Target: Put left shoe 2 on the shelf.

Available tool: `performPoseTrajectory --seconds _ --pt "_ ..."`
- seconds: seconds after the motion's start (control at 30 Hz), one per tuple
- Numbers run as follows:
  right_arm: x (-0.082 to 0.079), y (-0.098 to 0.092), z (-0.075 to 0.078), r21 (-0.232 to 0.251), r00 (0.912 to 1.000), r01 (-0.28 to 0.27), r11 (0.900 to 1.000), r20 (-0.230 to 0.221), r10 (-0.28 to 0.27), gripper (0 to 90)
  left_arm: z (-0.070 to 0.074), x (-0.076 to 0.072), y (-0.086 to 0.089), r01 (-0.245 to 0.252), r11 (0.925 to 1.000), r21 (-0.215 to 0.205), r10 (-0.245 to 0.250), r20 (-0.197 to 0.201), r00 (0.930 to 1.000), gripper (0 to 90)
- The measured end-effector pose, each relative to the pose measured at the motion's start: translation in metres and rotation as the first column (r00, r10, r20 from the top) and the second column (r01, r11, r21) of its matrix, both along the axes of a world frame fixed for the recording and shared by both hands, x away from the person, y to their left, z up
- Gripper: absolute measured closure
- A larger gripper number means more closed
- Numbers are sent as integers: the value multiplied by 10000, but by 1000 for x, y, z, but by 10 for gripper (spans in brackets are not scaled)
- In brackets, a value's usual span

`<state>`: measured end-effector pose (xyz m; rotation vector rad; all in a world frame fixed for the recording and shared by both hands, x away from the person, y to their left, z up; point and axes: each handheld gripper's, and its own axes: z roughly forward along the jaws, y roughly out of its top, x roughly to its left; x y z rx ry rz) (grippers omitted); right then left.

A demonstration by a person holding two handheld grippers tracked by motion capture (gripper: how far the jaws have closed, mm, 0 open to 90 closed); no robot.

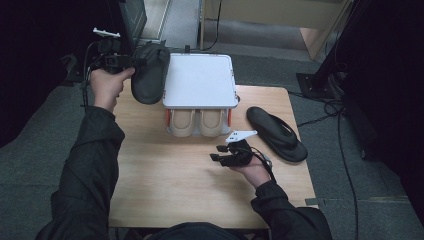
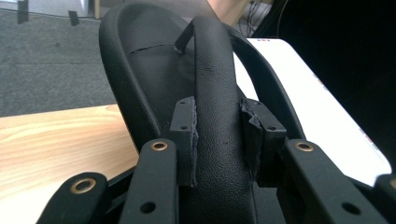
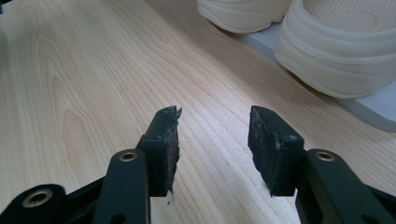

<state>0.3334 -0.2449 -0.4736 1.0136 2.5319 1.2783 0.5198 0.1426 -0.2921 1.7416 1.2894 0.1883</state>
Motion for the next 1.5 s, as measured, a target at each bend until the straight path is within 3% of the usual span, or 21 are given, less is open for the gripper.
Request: performPoseTrajectory --seconds 0.17,0.37,0.53,0.77,1.1,1.43,1.5 --pt "0 1 0 -18 10000 -9 10000 5 9 532 3 6 -20 244 9996 112 -244 14 9997 679" --pt "-1 2 0 9 10000 -78 10000 -47 78 532 1 10 -42 395 9992 -57 -394 101 9992 678" --pt "-1 1 -1 8 9999 -154 9999 -19 154 532 -5 14 -57 494 9987 -151 -493 47 9988 679" --pt "-3 -1 0 -5 10000 -76 10000 -24 76 532 -16 19 -79 759 9971 44 -758 -95 9971 678" --pt "-5 -5 0 -2 10000 92 10000 -26 -92 532 -36 20 -85 774 9968 -186 -781 -409 9961 676" --pt "-3 -8 0 68 9996 277 9996 -28 -277 526 -38 21 -83 966 9952 -175 -975 -548 9937 668" --pt "-2 -10 1 87 9996 278 9996 34 -279 526 -38 20 -82 1021 9948 -20 -1021 -444 9938 662"
